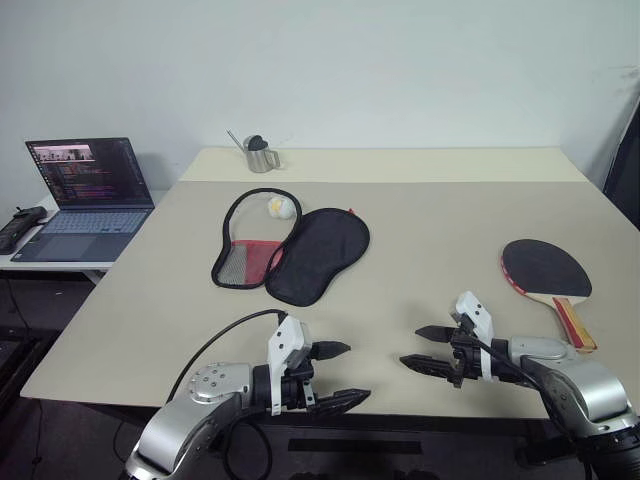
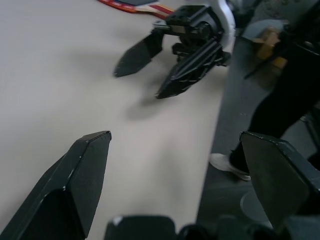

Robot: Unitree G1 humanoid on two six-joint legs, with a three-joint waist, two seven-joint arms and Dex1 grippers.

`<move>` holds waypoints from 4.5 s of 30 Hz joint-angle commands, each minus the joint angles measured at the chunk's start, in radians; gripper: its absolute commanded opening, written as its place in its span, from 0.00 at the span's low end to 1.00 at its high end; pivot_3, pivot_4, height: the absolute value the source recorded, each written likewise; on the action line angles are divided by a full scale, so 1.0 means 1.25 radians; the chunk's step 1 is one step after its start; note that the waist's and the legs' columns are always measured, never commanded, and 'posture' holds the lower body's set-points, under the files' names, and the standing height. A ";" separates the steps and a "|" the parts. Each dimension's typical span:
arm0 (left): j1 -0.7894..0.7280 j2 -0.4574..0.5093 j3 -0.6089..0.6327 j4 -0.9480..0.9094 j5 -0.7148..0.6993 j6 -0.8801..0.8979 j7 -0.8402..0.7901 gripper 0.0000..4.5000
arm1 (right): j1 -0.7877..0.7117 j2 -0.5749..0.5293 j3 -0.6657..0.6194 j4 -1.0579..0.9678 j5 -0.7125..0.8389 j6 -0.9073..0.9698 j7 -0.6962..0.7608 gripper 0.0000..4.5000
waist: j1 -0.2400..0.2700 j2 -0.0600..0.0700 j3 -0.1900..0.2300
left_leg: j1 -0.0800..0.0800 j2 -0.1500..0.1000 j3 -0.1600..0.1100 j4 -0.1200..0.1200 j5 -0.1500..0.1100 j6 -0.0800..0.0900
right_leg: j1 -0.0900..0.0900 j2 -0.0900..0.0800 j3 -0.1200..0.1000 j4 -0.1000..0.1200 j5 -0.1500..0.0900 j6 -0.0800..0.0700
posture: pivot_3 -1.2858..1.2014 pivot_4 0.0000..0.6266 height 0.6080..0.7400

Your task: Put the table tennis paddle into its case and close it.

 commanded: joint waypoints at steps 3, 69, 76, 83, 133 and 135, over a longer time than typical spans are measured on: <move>-0.031 -0.015 -0.023 0.027 0.016 -0.034 -0.025 1.00 | 0.019 -0.007 -0.020 -0.039 0.018 0.005 -0.015 0.99 | 0.000 0.000 0.000 | 0.000 0.000 0.000 0.000 0.000 0.000 | 0.000 0.000 0.000 0.000 0.000 0.000 | 0.52 0.24 1.00; -0.153 0.186 0.414 0.310 -0.027 -0.051 -0.038 1.00 | -0.423 0.362 0.027 0.210 0.050 0.187 -0.322 0.99 | -0.028 -0.002 -0.004 | 0.001 0.001 -0.007 0.014 -0.015 -0.005 | -0.001 -0.002 -0.017 0.006 -0.003 -0.004 | 0.52 0.24 1.00; -0.153 0.212 0.425 0.366 -0.016 -0.067 -0.065 1.00 | -0.513 0.442 0.043 0.392 -0.049 0.111 -0.399 0.99 | -0.031 -0.002 -0.004 | 0.001 0.001 -0.007 0.014 -0.015 -0.005 | -0.002 -0.002 -0.017 0.006 -0.003 -0.004 | 0.52 0.24 1.00; -0.153 0.214 0.421 0.373 -0.014 -0.075 -0.069 1.00 | -0.611 0.533 0.036 0.604 -0.126 0.026 -0.451 0.99 | -0.043 -0.001 -0.004 | 0.000 0.001 -0.007 0.013 -0.015 -0.006 | -0.005 -0.002 -0.016 0.007 -0.003 -0.004 | 0.52 0.24 1.00; -0.247 0.171 0.338 0.388 0.011 -0.115 -0.098 1.00 | -0.574 0.502 0.007 0.597 -0.220 0.030 -0.472 0.00 | -0.065 -0.001 -0.004 | -0.002 0.001 -0.003 0.014 -0.012 -0.009 | -0.013 -0.001 -0.010 0.018 -0.004 -0.005 | 0.52 0.24 1.00; -0.246 0.172 0.340 0.388 0.011 -0.115 -0.100 1.00 | -0.577 0.493 -0.007 0.586 -0.202 0.049 -0.458 0.00 | -0.065 -0.001 -0.004 | -0.002 0.001 -0.003 0.014 -0.012 -0.009 | -0.013 -0.001 -0.010 0.018 -0.004 -0.005 | 0.52 0.24 1.00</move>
